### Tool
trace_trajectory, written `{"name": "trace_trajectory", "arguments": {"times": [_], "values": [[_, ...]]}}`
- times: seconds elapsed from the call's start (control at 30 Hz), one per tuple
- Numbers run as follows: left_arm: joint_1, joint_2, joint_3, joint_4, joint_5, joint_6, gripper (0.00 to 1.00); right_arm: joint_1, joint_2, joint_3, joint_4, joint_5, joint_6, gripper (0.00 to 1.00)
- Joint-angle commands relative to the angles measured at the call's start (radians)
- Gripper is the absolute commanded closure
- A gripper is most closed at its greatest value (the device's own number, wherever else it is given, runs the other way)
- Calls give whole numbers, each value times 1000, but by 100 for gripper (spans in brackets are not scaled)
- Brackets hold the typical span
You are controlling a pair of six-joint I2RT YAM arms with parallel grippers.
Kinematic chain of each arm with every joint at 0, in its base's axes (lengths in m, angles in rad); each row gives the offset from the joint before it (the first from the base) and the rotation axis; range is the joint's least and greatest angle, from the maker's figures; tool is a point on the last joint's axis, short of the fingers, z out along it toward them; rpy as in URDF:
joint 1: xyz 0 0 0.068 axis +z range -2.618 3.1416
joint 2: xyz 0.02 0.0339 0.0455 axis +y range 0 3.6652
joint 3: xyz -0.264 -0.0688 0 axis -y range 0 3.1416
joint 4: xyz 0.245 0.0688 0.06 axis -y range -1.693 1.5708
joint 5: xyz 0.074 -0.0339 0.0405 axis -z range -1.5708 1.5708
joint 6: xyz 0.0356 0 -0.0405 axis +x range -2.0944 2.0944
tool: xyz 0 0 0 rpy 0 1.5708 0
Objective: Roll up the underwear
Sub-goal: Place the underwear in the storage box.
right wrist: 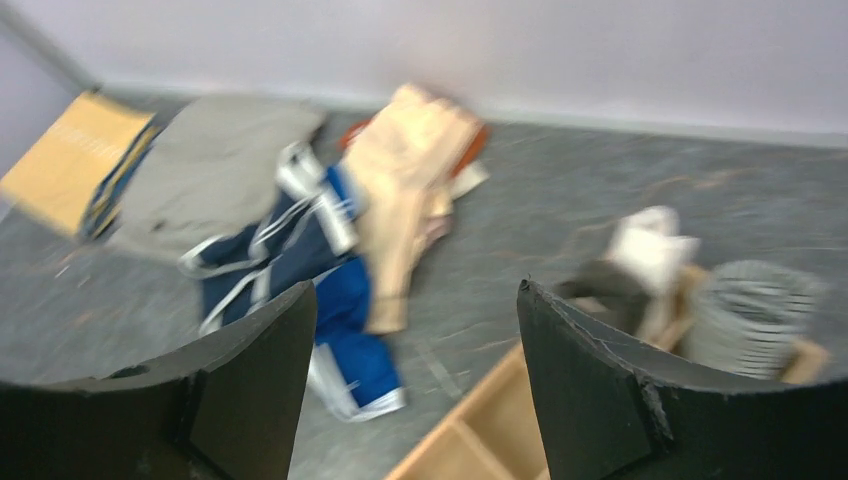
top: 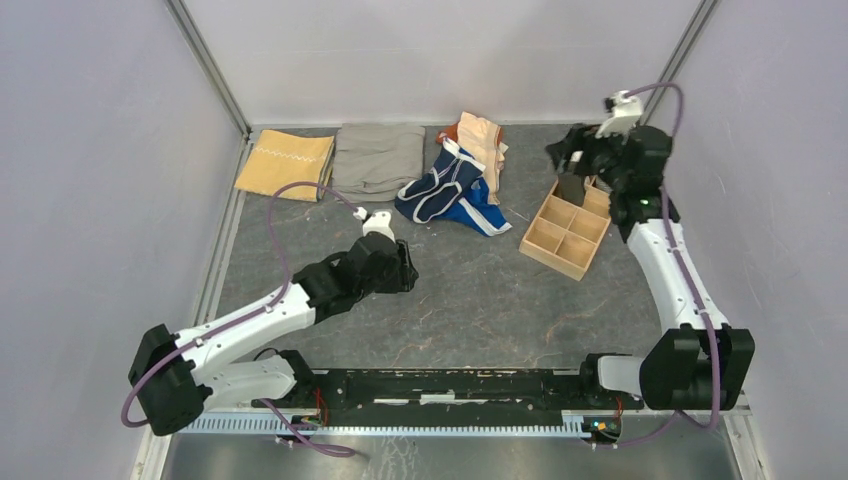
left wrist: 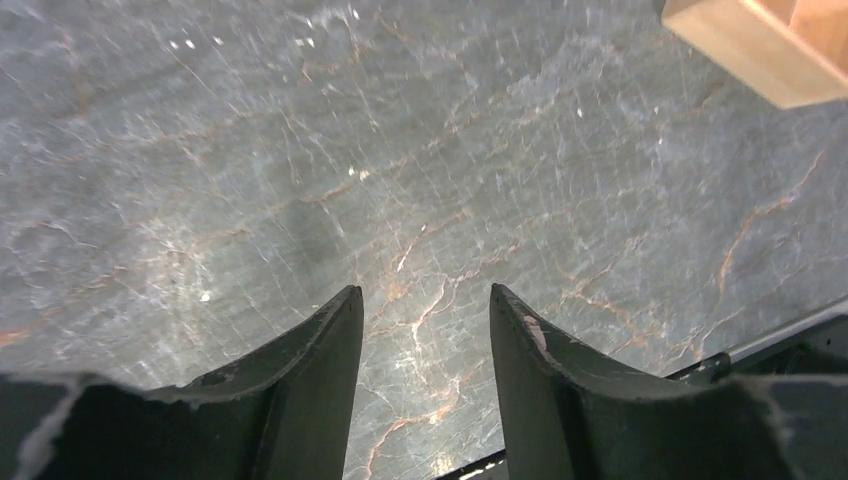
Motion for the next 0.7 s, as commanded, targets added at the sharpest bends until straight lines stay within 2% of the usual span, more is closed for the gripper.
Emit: {"name": "trace_trajectory", "arguments": {"times": [0.0, 0.17, 0.3, 0.43, 0.67], "values": [[22, -17, 142, -114, -120, 18, 41, 195, -19, -27, -124, 69, 30, 22], [84, 13, 302, -205, -193, 55, 37, 383, 2, -106, -134, 136, 9, 24], [174, 18, 345, -235, -226, 74, 32, 478, 26, -165, -117, 179, 0, 25], [267, 30, 349, -252, -258, 96, 30, 500, 81, -168, -94, 223, 27, 24], [277, 27, 310, -238, -387, 162, 22, 503, 237, -53, 7, 305, 158, 23]]}}
